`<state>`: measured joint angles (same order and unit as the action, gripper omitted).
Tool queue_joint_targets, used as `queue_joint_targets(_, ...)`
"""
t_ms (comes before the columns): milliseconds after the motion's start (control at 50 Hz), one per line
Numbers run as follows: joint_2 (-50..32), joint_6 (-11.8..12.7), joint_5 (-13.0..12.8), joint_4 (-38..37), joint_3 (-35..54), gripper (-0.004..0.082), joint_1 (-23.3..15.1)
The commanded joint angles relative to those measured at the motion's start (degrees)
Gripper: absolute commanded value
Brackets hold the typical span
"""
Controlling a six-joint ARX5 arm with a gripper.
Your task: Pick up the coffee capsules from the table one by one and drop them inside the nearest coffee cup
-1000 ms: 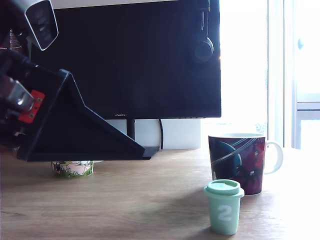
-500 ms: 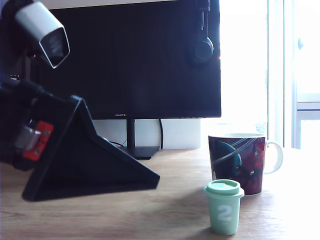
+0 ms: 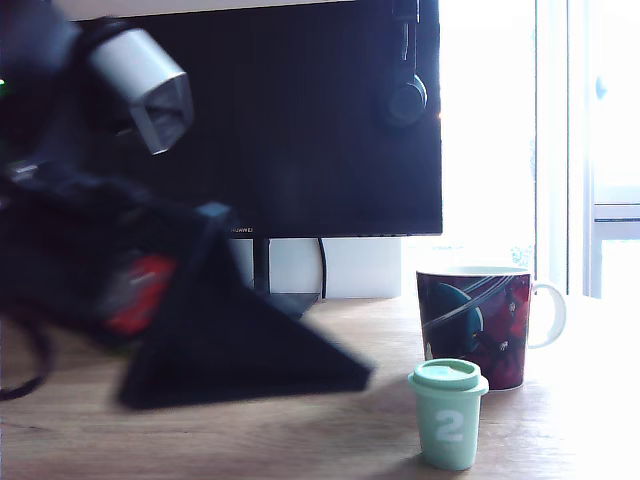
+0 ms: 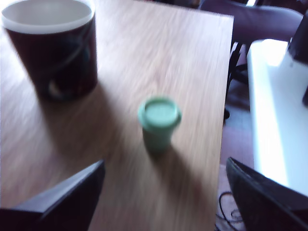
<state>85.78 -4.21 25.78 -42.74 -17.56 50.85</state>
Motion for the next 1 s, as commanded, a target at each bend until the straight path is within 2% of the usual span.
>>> queue_joint_targets(0, 1.6, 0.3, 0.5, -0.6, -1.3, 0.0730, 0.5)
queue_joint_targets(220, 6.2, 0.3, 0.8, 0.5, -6.2, 0.0729, 1.7)
queue_joint_targets(660, 14.3, -1.2, 1.2, 17.6, -18.8, 0.0727, 1.7)
queue_joint_targets(760, 15.7, -2.3, 1.1, 19.5, -20.4, 0.0727, 2.3)
queue_joint_targets(860, 16.4, -2.3, 0.9, 20.9, -21.6, 0.0725, 2.5)
queue_joint_targets(980, 16.7, -2.3, 0.3, 22.0, -22.3, 0.0666, 2.7)
